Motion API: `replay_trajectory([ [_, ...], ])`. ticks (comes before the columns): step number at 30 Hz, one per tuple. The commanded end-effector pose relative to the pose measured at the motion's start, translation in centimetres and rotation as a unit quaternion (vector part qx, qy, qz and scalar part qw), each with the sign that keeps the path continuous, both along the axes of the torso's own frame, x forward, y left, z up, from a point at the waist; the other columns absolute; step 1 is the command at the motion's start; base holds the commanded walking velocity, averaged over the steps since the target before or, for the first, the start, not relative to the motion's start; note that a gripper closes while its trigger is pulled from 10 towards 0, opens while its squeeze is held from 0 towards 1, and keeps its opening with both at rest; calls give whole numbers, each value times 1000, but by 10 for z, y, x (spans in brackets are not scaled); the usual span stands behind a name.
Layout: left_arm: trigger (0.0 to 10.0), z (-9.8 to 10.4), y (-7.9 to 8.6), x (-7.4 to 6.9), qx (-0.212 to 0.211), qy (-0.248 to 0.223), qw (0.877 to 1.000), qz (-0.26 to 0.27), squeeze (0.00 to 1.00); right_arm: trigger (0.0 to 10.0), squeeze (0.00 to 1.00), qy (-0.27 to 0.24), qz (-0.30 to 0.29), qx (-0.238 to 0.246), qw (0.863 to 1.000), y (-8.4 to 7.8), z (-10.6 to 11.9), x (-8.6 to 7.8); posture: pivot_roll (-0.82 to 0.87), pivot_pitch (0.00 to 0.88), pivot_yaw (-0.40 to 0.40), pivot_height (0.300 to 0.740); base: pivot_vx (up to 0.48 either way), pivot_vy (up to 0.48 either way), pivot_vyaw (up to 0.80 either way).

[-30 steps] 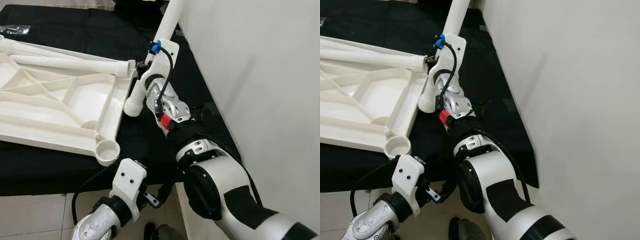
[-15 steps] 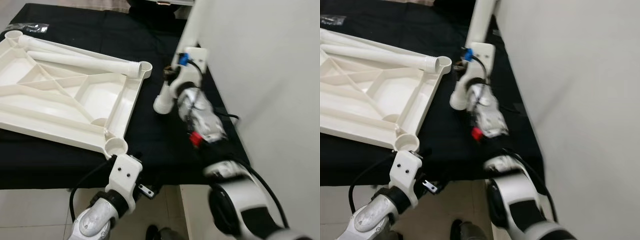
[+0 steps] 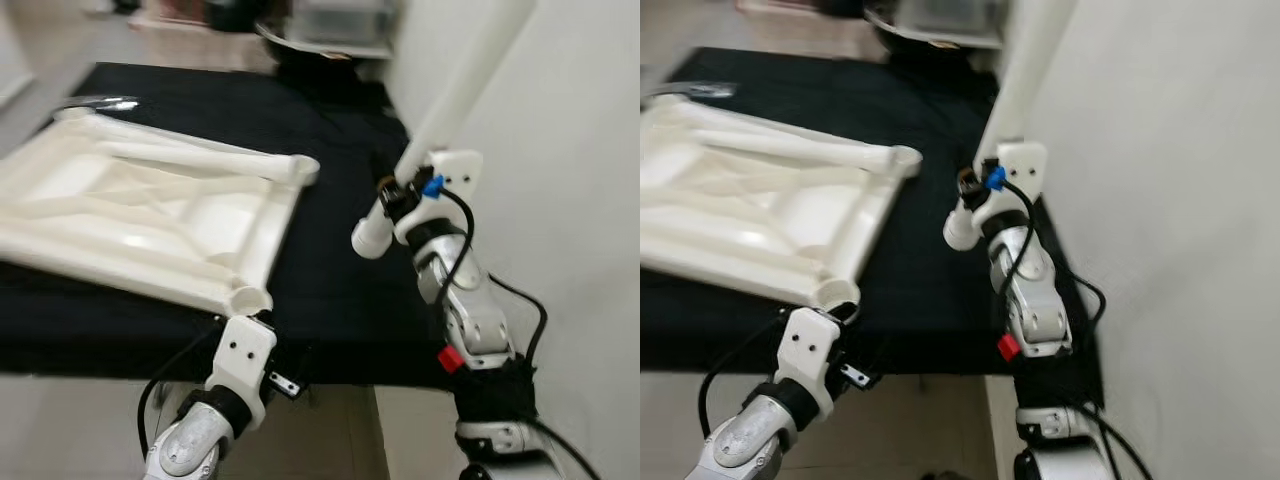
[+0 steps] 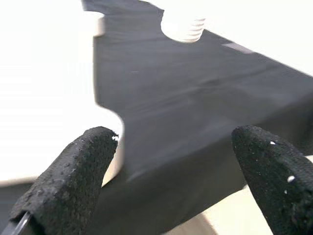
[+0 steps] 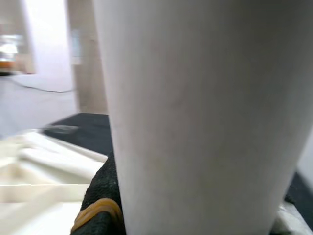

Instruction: Building children table

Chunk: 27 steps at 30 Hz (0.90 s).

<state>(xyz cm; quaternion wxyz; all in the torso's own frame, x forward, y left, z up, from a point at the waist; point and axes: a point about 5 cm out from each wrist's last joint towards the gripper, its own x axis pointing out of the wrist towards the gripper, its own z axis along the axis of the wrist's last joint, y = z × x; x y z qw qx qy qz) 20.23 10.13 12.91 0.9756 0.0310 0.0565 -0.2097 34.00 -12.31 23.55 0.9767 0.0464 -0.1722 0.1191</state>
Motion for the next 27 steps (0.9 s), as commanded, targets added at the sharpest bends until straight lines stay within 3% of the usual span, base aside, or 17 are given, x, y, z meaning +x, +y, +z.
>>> replay_trajectory([
  [1,10000,-5,-1,-1,4,4,1000,2,0,10000,0,-3,11,1,1000,0,5,-3,101,0,-122,740,0,0,800],
  [15,10000,-14,-1,-4,4,9,1000,8,0,10000,0,16,-6,-7,1000,-15,6,7,103,0,-136,740,0,0,770],
  [25,10000,-18,-2,-7,3,13,1000,4,0,10000,0,32,-7,-6,999,-19,4,11,100,0,-136,740,0,0,0],
  [27,10000,-18,-1,-8,0,16,1000,6,0,10000,0,38,3,-12,999,-17,1,12,99,0,-136,740,0,0,-800],
])
